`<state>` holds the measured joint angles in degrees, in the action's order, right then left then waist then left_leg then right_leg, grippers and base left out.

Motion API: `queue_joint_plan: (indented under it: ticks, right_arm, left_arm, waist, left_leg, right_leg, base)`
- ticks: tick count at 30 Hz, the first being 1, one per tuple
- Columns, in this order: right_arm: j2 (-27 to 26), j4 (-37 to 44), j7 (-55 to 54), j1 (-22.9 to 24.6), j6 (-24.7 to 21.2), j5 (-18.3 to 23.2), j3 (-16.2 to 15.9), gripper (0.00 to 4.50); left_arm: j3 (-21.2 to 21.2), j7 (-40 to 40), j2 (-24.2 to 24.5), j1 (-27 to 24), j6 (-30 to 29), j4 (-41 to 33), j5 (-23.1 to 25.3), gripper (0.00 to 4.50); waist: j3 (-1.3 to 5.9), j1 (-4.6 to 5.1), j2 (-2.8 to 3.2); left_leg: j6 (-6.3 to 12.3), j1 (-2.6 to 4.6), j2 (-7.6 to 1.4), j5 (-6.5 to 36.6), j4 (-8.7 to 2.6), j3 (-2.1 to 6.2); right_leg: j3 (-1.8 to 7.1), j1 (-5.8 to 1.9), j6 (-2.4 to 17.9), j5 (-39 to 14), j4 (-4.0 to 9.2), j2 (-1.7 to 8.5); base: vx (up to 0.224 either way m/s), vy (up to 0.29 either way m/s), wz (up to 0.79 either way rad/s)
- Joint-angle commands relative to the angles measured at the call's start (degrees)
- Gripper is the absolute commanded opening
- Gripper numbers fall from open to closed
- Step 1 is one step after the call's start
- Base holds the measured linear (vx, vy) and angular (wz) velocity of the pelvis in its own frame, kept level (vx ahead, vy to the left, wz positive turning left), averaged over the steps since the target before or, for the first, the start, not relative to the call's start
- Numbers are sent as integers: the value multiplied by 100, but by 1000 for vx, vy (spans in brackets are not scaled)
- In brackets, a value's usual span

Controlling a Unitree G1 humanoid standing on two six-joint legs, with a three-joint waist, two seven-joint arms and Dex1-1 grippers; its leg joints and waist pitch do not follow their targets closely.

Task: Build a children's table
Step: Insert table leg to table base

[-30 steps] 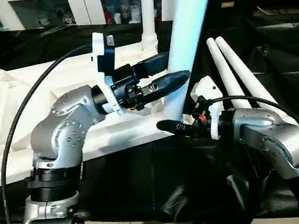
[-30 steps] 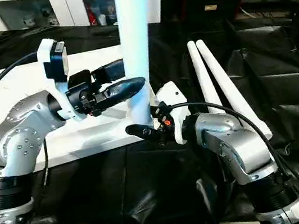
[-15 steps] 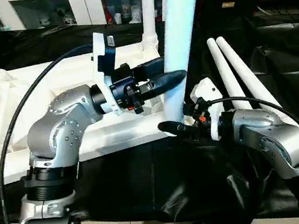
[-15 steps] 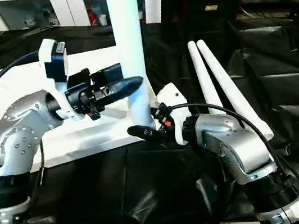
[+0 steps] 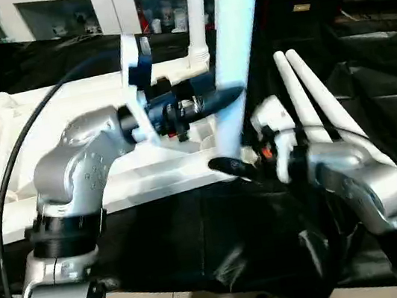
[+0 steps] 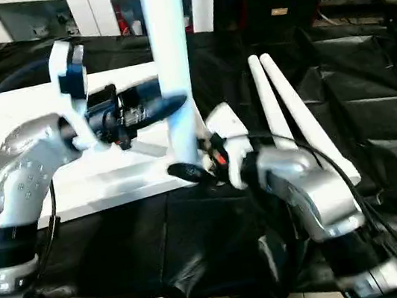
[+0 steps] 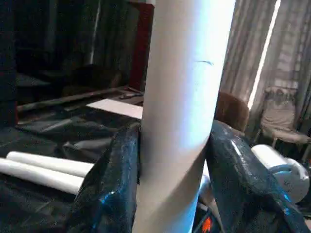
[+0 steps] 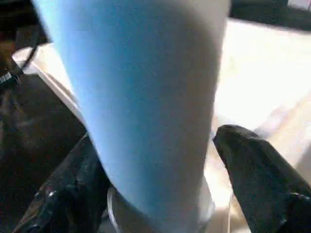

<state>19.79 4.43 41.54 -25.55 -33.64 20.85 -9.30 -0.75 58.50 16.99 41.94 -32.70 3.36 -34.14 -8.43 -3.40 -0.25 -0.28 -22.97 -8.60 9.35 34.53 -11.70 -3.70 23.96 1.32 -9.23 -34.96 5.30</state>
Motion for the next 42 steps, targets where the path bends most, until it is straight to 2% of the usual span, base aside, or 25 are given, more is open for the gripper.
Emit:
queue_joint_plan:
  ticks: [1, 9, 12, 19, 30, 32, 35, 38, 42]
  right_arm:
    - [44, 58, -48, -98, -31, 43, 131, 382]
    - [87, 106, -1, -324, -471, 348, 389, 382]
    - [100, 99, 19, -387, -564, 382, 386, 382]
    - [113, 205, 86, -392, -809, 491, 280, 382]
    - [121, 232, 113, -402, -1038, 549, 193, 382]
    - [97, 226, 112, -414, -1067, 563, 194, 355]
    - [72, 221, 97, -417, -1073, 567, 208, 343]
    - [33, 201, 72, -423, -1078, 565, 245, 304]
    - [-11, 145, 54, -435, -1035, 571, 283, 280]
  left_arm:
    - [-12, -123, 25, 184, -11, 96, 150, 183]
    - [41, -244, -13, 277, 6, 243, 155, 182]
    - [13, -257, -12, 292, 37, 282, 162, 182]
    - [-7, -265, -15, 300, 56, 303, 178, 182]
    - [-33, -260, 8, 309, 89, 305, 202, 182]
    - [-36, -252, 12, 313, 99, 310, 206, 182]
    - [-33, -243, 14, 310, 95, 299, 195, 182]
    - [-32, -240, 11, 310, 97, 290, 187, 182]
    - [-34, -241, 4, 312, 122, 309, 195, 182]
  waist:
    - [585, -17, -6]
    - [606, -23, -10]
    - [605, -24, -11]
    - [589, -27, -5]
    - [601, -35, -19]
    - [611, -34, -27]
    - [607, -35, -22]
    - [615, -37, -26]
    - [623, -38, -25]
  left_leg:
    - [63, 184, -413, 1044, -398, 213]
    - [180, 169, -408, 828, -379, 209]
    - [211, 166, -402, 816, -372, 203]
    - [109, 182, -416, 965, -387, 213]
    - [101, 170, -416, 884, -385, 210]
    - [102, 173, -415, 871, -382, 209]
    - [104, 171, -413, 866, -381, 209]
    - [98, 172, -416, 847, -378, 208]
    - [101, 173, -414, 825, -375, 206]
  right_leg:
    - [307, -306, 1213, -1446, 387, 380]
    - [299, -332, 1372, -1066, 341, 374]
    - [297, -333, 1392, -1054, 344, 378]
    - [295, -323, 1331, -1299, 369, 381]
    - [298, -326, 1330, -1194, 351, 390]
    - [297, -331, 1330, -1190, 350, 388]
    - [297, -327, 1324, -1211, 353, 390]
    - [297, -327, 1319, -1205, 350, 391]
    - [295, -328, 1328, -1175, 345, 390]
  base:
    - [0, 0, 0]
    - [0, 0, 0]
    - [0, 0, 0]
    - [0, 0, 0]
    - [0, 0, 0]
    - [0, 0, 0]
    - [0, 0, 0]
    - [0, 0, 0]
    - [0, 0, 0]
